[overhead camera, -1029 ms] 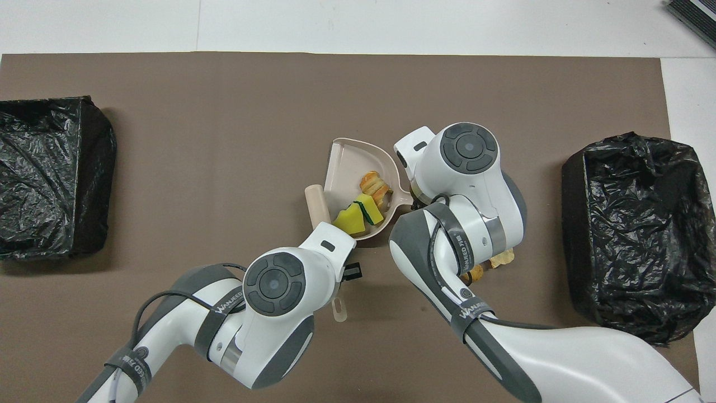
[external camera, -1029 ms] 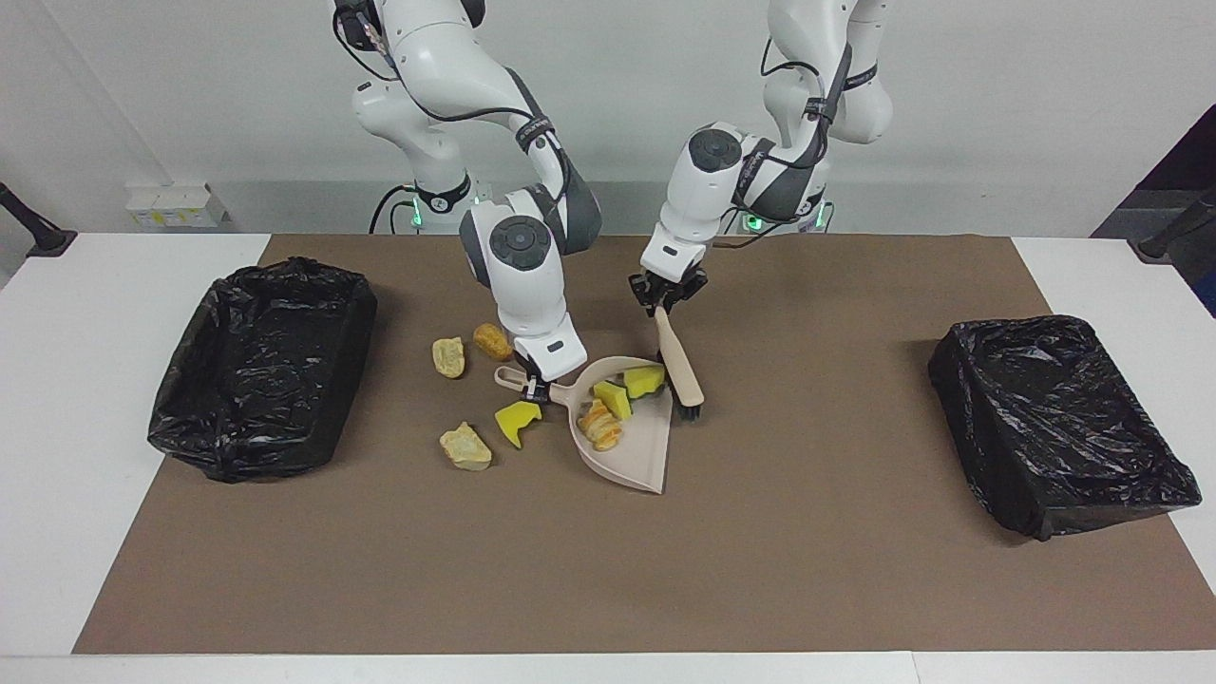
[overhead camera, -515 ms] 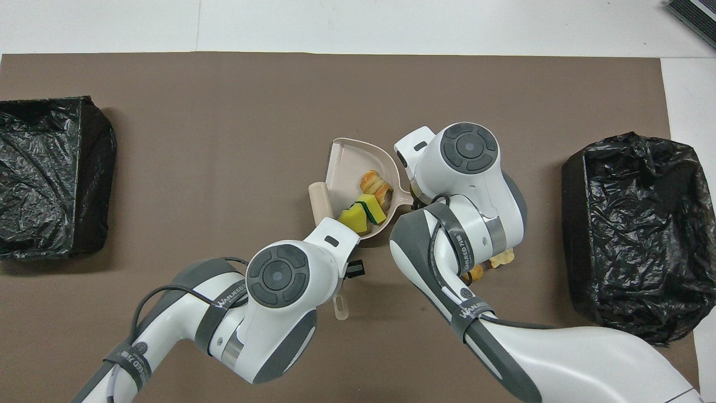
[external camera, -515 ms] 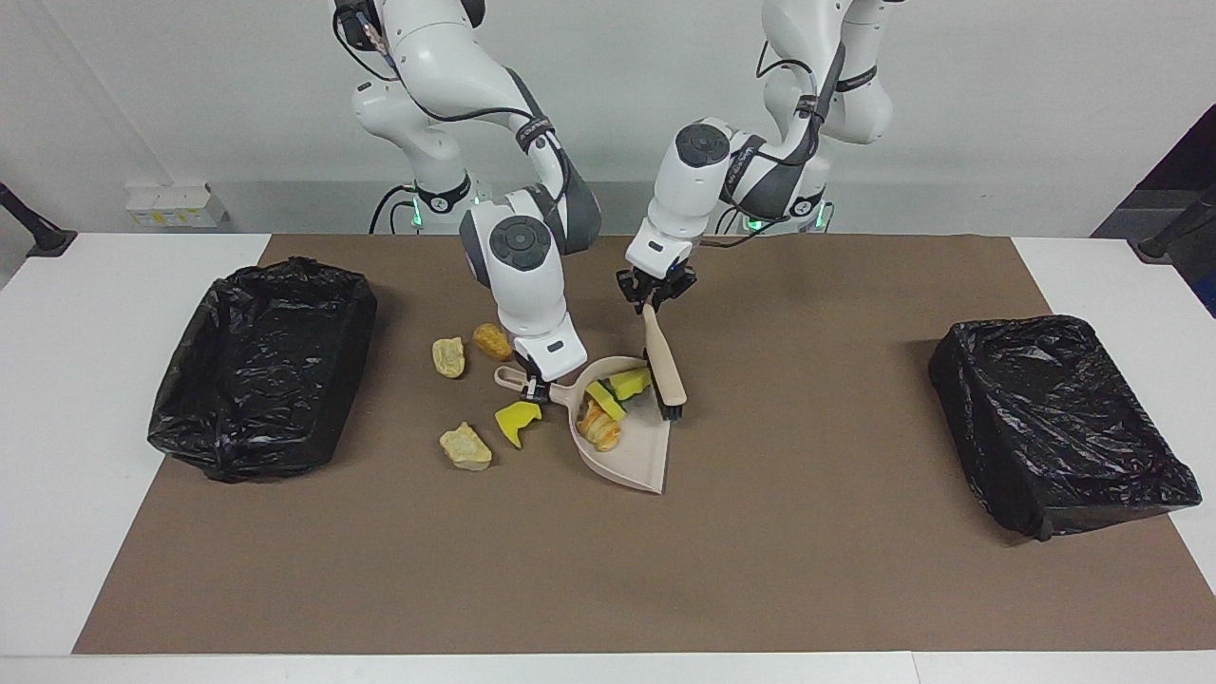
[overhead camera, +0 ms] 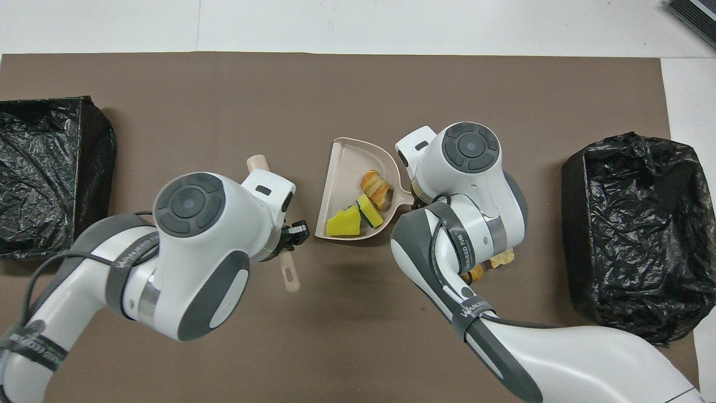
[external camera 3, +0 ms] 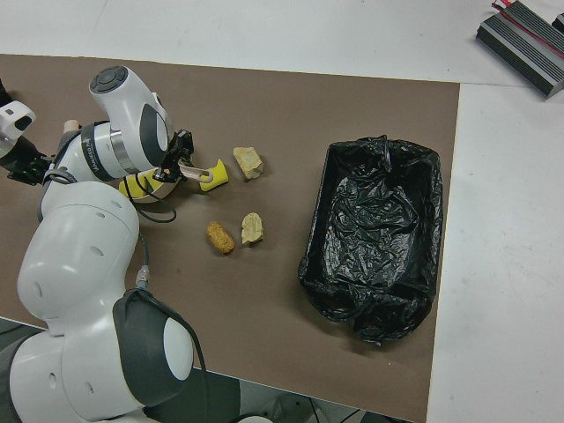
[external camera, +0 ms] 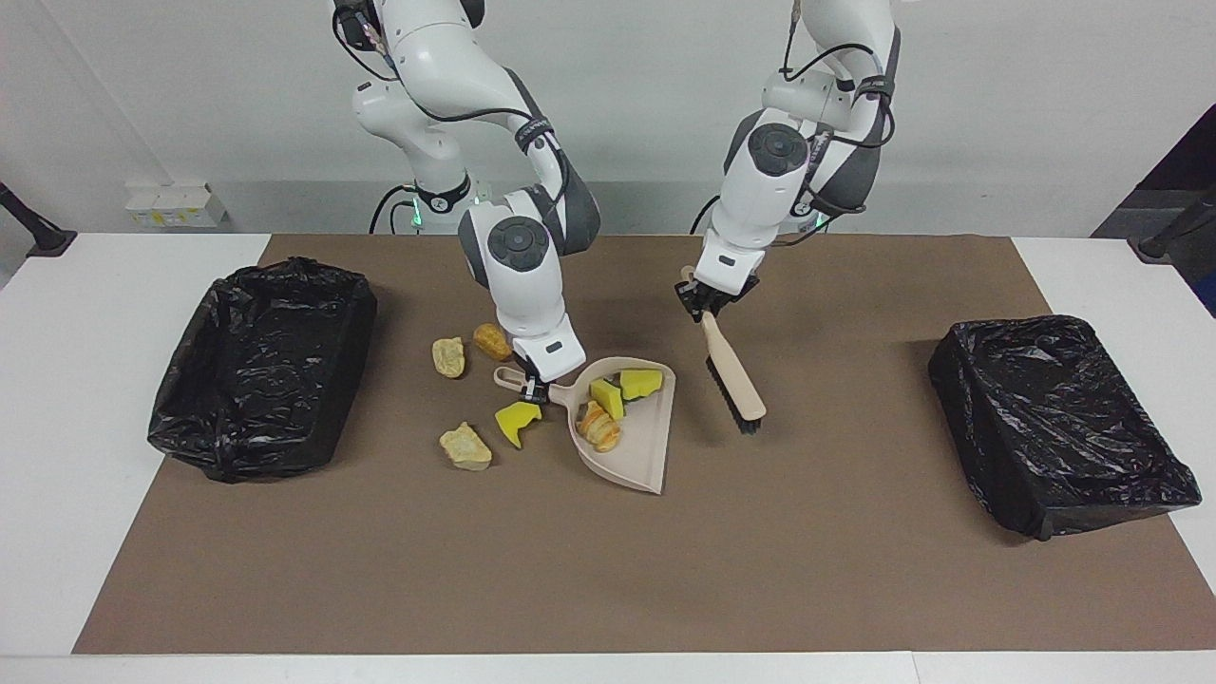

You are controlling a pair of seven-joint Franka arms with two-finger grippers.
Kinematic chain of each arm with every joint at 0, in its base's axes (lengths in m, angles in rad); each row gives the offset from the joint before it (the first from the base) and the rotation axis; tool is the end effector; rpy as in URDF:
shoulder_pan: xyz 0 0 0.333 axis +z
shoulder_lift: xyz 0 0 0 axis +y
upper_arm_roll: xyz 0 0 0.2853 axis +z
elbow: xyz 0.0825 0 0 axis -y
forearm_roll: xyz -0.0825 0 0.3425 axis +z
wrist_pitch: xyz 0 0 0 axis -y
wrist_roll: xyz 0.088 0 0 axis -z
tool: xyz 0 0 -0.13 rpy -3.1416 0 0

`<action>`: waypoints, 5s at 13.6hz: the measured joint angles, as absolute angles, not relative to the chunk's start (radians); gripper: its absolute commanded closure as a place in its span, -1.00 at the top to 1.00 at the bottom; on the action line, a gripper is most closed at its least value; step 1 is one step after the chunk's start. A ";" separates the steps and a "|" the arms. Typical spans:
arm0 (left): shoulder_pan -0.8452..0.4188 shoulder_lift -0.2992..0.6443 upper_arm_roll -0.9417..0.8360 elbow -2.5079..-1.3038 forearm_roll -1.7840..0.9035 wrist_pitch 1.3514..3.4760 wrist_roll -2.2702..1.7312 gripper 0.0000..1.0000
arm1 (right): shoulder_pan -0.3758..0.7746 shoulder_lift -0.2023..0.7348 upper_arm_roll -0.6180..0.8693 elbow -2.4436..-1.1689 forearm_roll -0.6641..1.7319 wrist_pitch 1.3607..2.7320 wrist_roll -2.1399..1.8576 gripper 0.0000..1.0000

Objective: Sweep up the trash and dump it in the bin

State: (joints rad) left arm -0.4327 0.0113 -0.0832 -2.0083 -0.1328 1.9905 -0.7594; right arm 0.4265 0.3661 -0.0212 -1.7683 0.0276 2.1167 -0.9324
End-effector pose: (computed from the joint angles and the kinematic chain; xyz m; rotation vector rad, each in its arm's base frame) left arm 0.4422 -0.2633 0.4113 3.0236 0.4561 -0.1464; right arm 0.5490 0.2383 0.3251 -2.4618 -1.9195 0.0200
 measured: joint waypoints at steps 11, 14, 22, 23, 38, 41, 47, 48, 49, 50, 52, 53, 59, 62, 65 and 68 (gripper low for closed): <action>-0.279 -0.091 -0.083 -2.008 -0.099 1.852 -0.567 -1.00 | 0.326 0.249 -0.022 -1.725 0.141 2.002 -0.956 -1.00; -0.280 -0.093 -0.085 -2.018 -0.099 1.846 -0.550 -1.00 | 0.236 0.201 -0.025 -1.690 0.214 1.898 -1.006 -1.00; -0.492 -0.200 -0.107 -2.253 -0.103 1.955 -0.575 -1.00 | -0.121 0.181 -0.033 -1.504 0.222 1.543 -1.292 -1.00; -0.551 -0.205 -0.110 -2.302 -0.103 2.019 -0.614 -1.00 | -0.161 0.181 -0.035 -1.503 0.215 1.525 -1.359 -1.00; -0.815 -0.206 -0.096 -2.541 -0.103 2.360 -0.908 0.94 | -0.312 0.037 -0.030 -1.809 -0.549 1.875 -1.691 -1.00; -0.731 -0.200 -0.089 -2.461 -0.103 2.275 -0.857 1.00 | -0.232 0.005 -0.027 -1.852 -0.598 1.883 -1.679 -1.00; -0.510 -0.201 -0.078 -2.227 -0.103 1.965 -0.630 1.00 | -0.208 -0.001 -0.031 -1.864 -0.652 1.900 -1.648 -1.00; -0.462 -0.200 -0.078 -2.185 -0.103 1.918 -0.568 1.00 | -0.208 -0.002 -0.031 -1.859 -0.664 1.902 -1.648 -1.00; -0.411 -0.200 -0.077 -2.150 -0.102 1.883 -0.505 1.00 | -0.207 -0.003 -0.030 -1.850 -0.675 1.907 -1.652 -1.00; -0.354 -0.200 -0.076 -2.117 -0.102 1.853 -0.436 1.00 | -0.204 -0.005 -0.029 -1.834 -0.681 1.908 -1.661 -1.00; -0.249 -0.198 -0.072 -2.075 -0.100 1.819 -0.301 1.00 | -0.200 -0.009 -0.022 -1.788 -0.685 1.909 -1.674 -1.00; -0.206 -0.196 -0.070 -2.066 -0.098 1.815 -0.243 1.00 | -0.198 -0.012 -0.018 -1.764 -0.685 1.908 -1.675 -1.00; -0.019 -0.134 -0.068 -1.901 -0.098 1.730 -0.018 1.00 | -0.138 -0.003 0.035 -1.697 -0.446 1.885 -1.348 -1.00; 0.022 -0.117 -0.068 -1.805 -0.062 1.653 0.003 1.00 | 0.040 0.051 0.052 -1.658 -0.393 1.823 -0.915 -1.00; 0.025 -0.115 -0.068 -1.754 -0.036 1.630 0.007 1.00 | 0.158 0.170 0.056 -1.574 -0.319 1.809 -0.530 -1.00; 0.030 -0.085 -0.068 -1.692 -0.032 1.596 0.008 1.00 | 0.260 0.332 0.061 -1.431 -0.239 1.822 -0.150 -1.00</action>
State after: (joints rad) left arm 0.0296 -0.0847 -0.0684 -1.6922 -0.0320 1.5963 0.0079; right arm 0.2600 0.3324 0.0611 -1.4314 -0.2394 1.8224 -0.1502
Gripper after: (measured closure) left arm 0.000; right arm 0.674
